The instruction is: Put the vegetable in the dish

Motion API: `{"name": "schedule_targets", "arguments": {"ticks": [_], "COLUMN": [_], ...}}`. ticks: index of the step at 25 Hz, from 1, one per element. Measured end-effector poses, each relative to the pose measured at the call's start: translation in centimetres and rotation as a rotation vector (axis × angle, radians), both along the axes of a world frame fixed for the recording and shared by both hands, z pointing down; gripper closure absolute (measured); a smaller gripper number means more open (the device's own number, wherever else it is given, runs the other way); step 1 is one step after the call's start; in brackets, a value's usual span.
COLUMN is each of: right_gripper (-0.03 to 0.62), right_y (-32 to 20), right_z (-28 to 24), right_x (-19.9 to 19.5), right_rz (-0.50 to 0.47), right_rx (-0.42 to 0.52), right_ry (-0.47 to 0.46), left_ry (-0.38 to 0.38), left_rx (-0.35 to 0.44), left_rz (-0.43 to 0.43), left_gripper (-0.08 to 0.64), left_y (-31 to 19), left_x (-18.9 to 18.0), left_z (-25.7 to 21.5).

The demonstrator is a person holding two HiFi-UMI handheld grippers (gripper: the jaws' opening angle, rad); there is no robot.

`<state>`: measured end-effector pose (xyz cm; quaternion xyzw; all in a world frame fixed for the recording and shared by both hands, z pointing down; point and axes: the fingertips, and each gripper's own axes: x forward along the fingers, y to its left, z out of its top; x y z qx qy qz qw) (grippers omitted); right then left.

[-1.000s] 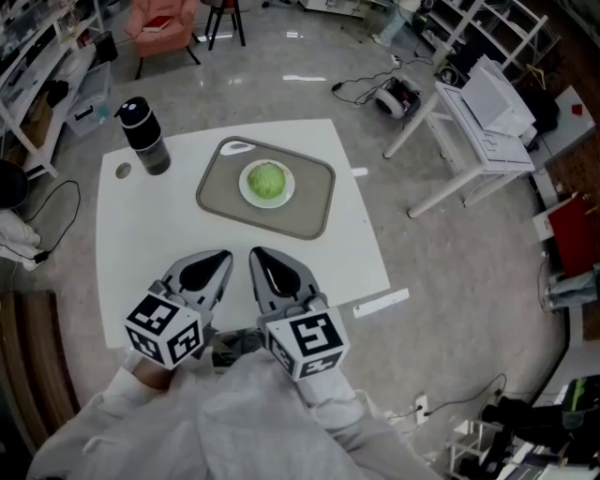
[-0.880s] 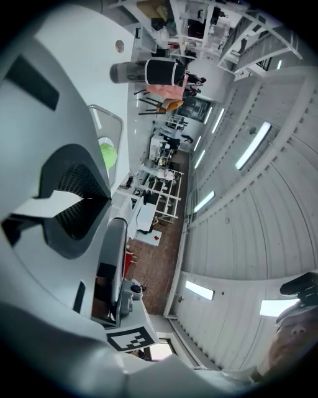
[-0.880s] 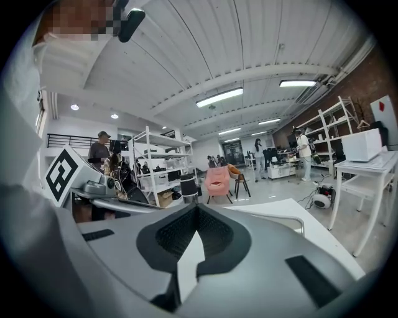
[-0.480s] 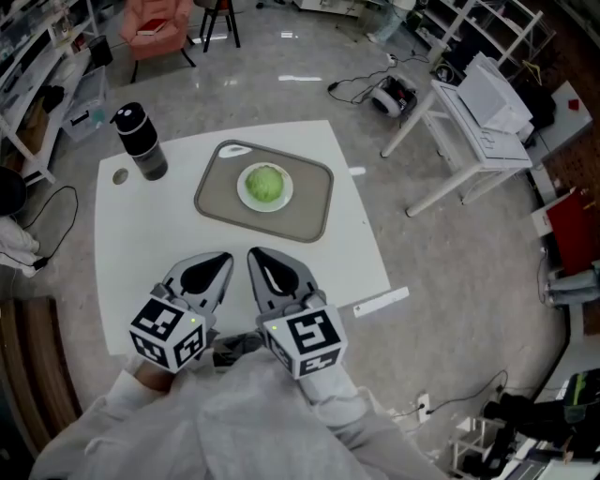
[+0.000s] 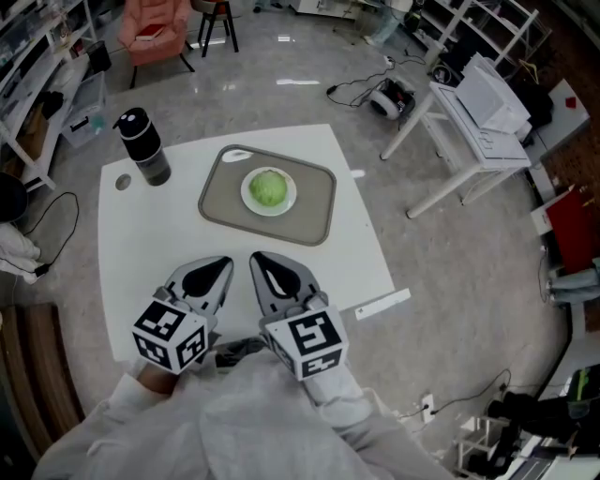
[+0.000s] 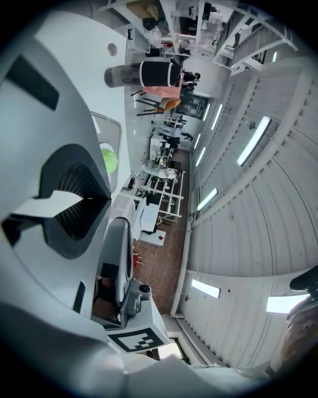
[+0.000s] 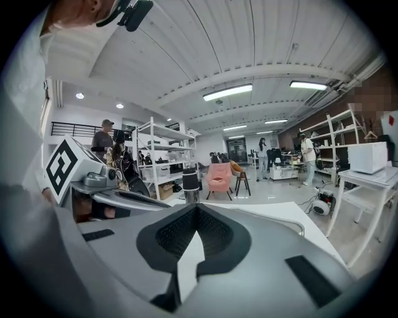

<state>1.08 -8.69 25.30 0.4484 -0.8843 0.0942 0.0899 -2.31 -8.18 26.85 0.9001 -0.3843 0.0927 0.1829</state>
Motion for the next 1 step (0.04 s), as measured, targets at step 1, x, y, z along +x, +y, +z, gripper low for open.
{"name": "schedule_targets", "arguments": {"ticks": [1], "right_gripper": [0.580], "right_y": [0.19], "right_z": [0.10], "right_x": [-0.10], "right_rz": [-0.001], "right_rx": [-0.007], "right_ry": [0.001], "left_ry": [0.001], "left_rx": [-0.002], "left_rz": [-0.001], "left_gripper": [0.552], "left_y": [0.08], "left_x": [-0.13], "left_z": [0.06]}}
